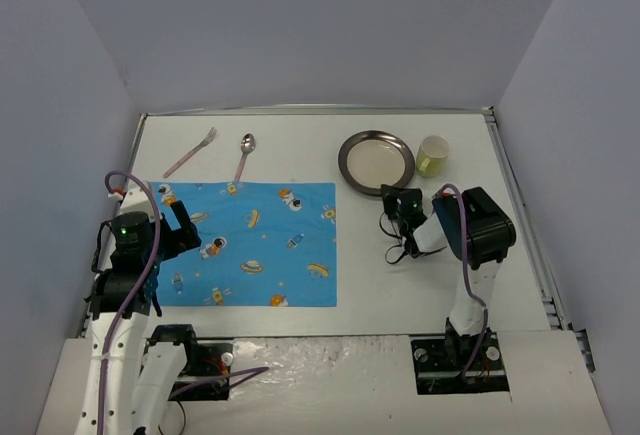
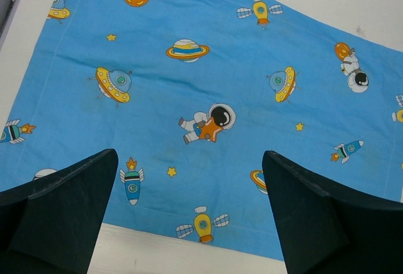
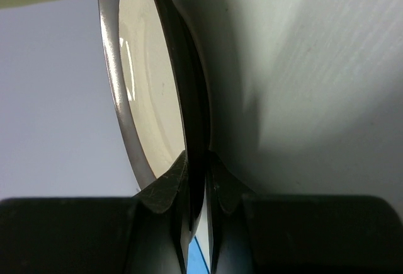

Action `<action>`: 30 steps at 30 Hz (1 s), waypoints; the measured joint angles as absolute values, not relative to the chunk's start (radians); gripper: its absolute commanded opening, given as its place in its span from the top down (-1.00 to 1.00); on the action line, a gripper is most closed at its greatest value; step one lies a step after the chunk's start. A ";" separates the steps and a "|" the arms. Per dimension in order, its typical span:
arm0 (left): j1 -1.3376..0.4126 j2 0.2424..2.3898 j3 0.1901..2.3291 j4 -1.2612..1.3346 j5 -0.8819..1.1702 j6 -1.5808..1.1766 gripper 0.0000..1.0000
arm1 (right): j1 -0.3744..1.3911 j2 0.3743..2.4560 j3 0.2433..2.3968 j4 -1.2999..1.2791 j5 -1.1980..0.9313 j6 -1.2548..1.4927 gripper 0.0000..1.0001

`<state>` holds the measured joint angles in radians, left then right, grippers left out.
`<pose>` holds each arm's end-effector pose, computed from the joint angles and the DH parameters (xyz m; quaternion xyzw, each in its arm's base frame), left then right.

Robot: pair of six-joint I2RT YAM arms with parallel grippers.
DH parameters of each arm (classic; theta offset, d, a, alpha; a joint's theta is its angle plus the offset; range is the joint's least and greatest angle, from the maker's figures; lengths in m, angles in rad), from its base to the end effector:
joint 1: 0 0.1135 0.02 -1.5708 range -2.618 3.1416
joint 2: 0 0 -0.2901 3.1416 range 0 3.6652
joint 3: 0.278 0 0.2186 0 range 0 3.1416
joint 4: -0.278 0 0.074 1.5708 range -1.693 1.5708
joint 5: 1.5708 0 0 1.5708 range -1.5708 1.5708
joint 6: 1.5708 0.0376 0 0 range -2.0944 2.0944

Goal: Set the dinner table for one person

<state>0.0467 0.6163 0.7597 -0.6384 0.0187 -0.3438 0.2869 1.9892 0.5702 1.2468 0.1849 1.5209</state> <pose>0.0809 0.0031 0.3176 -0.1619 0.8434 -0.0838 0.5055 0.3264 0.0891 0.1608 0.4894 0.5871 0.4599 0.4520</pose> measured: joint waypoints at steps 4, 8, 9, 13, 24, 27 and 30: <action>0.047 0.617 0.760 -0.638 0.003 -0.344 -0.94 | 0.282 1.960 0.552 1.230 0.158 1.494 1.00; 0.047 0.617 0.760 -0.639 -0.007 -0.344 -0.94 | 0.280 1.888 0.547 1.139 0.113 1.433 1.00; 0.047 0.617 0.760 -0.639 -0.009 -0.344 -0.94 | 0.280 1.868 0.547 1.115 0.100 1.416 1.00; 0.047 0.616 0.760 -0.639 -0.022 -0.344 -0.94 | 0.279 1.792 0.549 1.051 0.013 1.334 1.00; 0.047 0.606 0.760 -0.642 -0.036 -0.344 -0.94 | 0.297 1.752 0.605 0.963 -0.250 1.168 1.00; 0.047 0.603 0.760 -0.642 -0.042 -0.344 -0.94 | 0.336 1.752 0.667 0.881 -0.298 1.110 1.00; 0.047 0.600 0.760 -0.643 -0.051 -0.344 -0.94 | 0.411 1.759 0.741 0.837 -0.354 1.064 1.00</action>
